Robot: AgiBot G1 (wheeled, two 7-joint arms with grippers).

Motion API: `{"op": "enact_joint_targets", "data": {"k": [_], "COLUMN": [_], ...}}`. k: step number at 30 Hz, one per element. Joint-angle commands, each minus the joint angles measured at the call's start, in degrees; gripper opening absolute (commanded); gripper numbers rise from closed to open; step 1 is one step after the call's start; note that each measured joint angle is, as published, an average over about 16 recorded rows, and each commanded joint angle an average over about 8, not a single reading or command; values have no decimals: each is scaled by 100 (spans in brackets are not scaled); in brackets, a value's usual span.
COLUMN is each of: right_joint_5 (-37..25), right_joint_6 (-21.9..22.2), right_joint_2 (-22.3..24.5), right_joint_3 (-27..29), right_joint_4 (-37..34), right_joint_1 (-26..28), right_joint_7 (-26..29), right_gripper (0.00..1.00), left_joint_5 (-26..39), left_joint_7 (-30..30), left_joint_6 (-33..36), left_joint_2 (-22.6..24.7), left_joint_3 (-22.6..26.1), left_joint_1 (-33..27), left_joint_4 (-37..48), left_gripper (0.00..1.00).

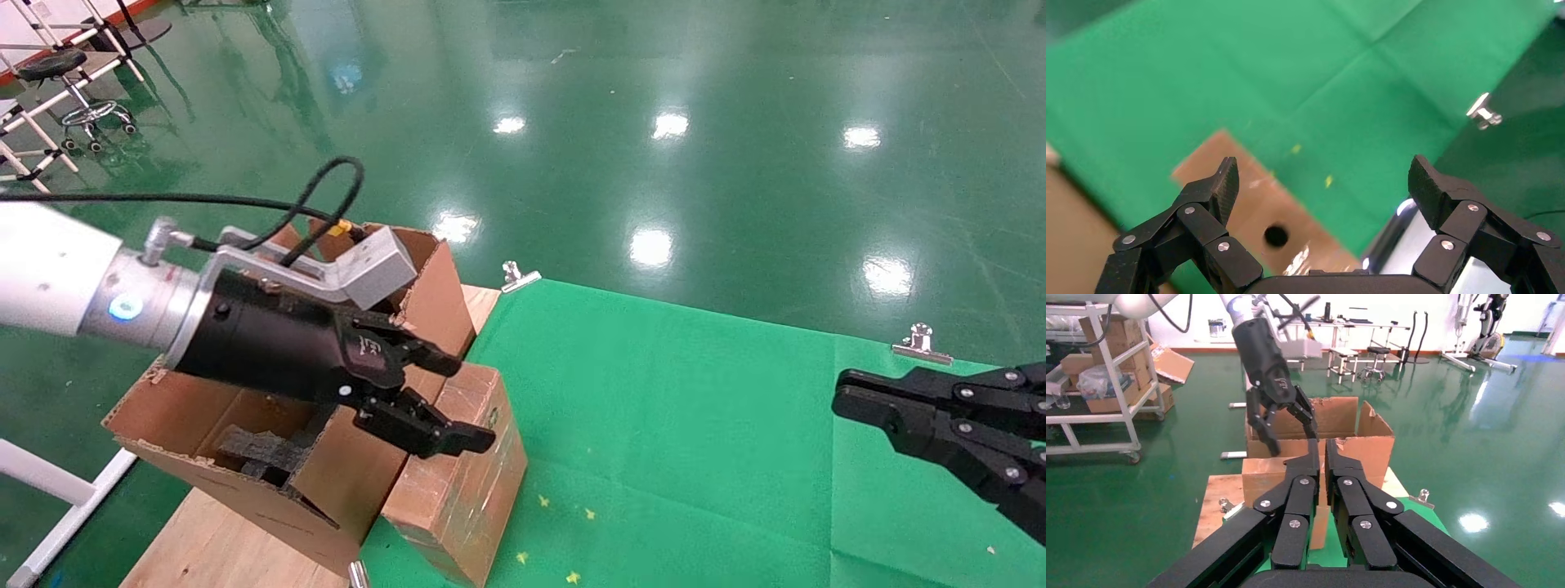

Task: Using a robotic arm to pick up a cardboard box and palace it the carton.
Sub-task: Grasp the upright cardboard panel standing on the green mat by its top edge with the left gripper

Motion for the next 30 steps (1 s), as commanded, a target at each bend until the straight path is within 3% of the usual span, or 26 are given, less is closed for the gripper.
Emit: {"op": "enact_joint_targets", "data": {"k": [1,13,22,30], "right_joint_5": [0,0,0,0], "right_joint_6": [0,0,0,0], "right_joint_2": [0,0,0,0], "right_joint_3": [0,0,0,0], "right_joint_4": [0,0,0,0], "right_joint_1": [0,0,0,0], "right_joint_7": [0,0,0,0], "right_gripper": [0,0,3,100], "left_joint_5": [262,357,199,324], "left_joint_7": [-406,-1832,-2196,-2446], "left_joint_6": [41,54,-54,-199], "left_joint_2": [55,257,367,555], "left_joint_3": [248,2166,2972,3347], "left_joint_1": [-272,-1488,-1835,-1907], "left_joint_4": [0,65,-5,-71], "left_gripper": [100,100,100,100]}}
